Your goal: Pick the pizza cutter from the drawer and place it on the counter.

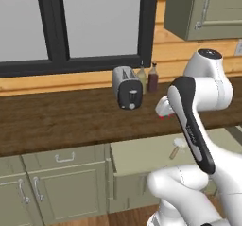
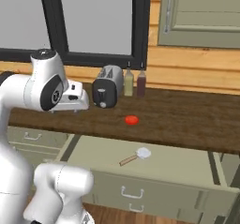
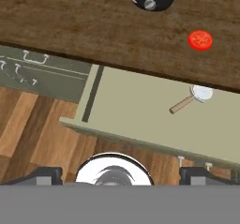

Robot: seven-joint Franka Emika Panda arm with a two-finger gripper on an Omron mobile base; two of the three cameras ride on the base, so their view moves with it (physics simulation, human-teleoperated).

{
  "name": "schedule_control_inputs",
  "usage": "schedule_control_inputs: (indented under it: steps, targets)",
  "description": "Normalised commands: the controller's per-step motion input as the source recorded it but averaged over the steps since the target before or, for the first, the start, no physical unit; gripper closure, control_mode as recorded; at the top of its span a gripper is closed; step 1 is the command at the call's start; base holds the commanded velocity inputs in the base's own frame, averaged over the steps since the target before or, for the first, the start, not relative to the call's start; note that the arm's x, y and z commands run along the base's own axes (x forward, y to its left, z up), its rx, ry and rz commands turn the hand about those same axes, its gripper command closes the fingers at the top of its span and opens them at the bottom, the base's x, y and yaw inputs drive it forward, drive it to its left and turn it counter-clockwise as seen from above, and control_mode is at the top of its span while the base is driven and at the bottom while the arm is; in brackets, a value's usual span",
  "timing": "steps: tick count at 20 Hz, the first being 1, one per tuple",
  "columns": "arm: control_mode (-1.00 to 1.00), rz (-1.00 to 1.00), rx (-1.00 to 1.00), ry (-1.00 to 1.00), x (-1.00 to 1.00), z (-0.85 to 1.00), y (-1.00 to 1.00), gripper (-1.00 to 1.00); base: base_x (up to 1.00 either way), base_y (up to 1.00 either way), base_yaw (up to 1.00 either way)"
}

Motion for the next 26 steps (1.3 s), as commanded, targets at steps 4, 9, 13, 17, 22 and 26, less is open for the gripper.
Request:
schedule_control_inputs:
  steps: [4, 9, 13, 17, 22, 26]
  targets:
    - [1.0, 0.0, 0.0, 0.0, 0.0, 0.0, 0.0, -1.0, -0.81, 1.0, 0.0]
    - [1.0, 0.0, 0.0, 0.0, 0.0, 0.0, 0.0, -1.0, -0.27, 1.0, -0.2]
    - [1.0, 0.0, 0.0, 0.0, 0.0, 0.0, 0.0, -1.0, 0.11, 1.0, -0.5]
    - [1.0, 0.0, 0.0, 0.0, 0.0, 0.0, 0.0, -1.0, 0.15, 0.73, -0.5]
    - [1.0, 0.0, 0.0, 0.0, 0.0, 0.0, 0.0, -1.0, 0.6, 0.3, -0.42]
    - [1.0, 0.0, 0.0, 0.0, 0.0, 0.0, 0.0, -1.0, 0.62, 0.41, -0.17]
